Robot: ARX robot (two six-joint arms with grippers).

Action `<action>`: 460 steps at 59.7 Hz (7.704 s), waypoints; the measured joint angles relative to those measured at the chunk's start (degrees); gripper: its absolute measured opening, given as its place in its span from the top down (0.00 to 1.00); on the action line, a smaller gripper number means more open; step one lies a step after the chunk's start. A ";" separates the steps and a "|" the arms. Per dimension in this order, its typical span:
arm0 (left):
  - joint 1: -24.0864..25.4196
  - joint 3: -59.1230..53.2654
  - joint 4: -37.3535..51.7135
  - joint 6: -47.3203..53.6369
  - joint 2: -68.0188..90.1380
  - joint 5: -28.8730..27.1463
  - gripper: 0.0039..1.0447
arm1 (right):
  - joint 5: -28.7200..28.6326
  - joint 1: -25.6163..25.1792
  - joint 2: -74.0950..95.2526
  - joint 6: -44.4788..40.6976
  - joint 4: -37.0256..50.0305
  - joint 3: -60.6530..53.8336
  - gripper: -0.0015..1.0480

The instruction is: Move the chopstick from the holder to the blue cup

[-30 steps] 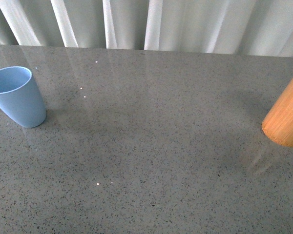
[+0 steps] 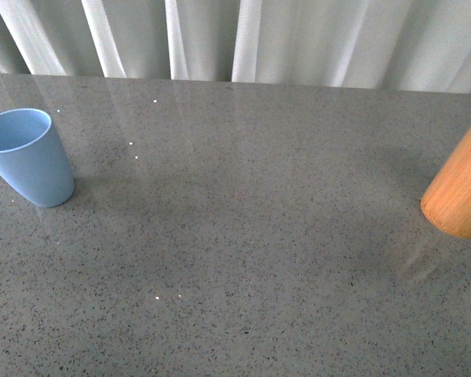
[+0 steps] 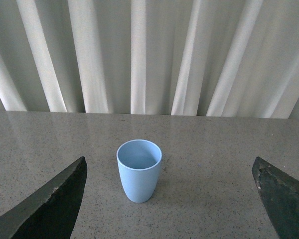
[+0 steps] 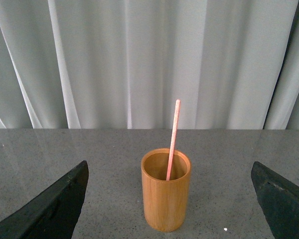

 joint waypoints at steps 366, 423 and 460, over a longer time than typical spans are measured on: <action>-31.17 70.29 -21.70 -7.82 111.67 -5.31 0.97 | 0.00 0.00 0.00 0.00 0.02 0.00 0.10; -34.45 75.89 -20.04 -9.07 116.17 -5.90 0.24 | 0.00 0.00 0.00 0.00 0.02 0.00 0.10; -25.53 80.43 -24.00 -7.06 109.83 -4.17 0.06 | 0.00 0.00 0.00 0.00 0.00 0.00 0.10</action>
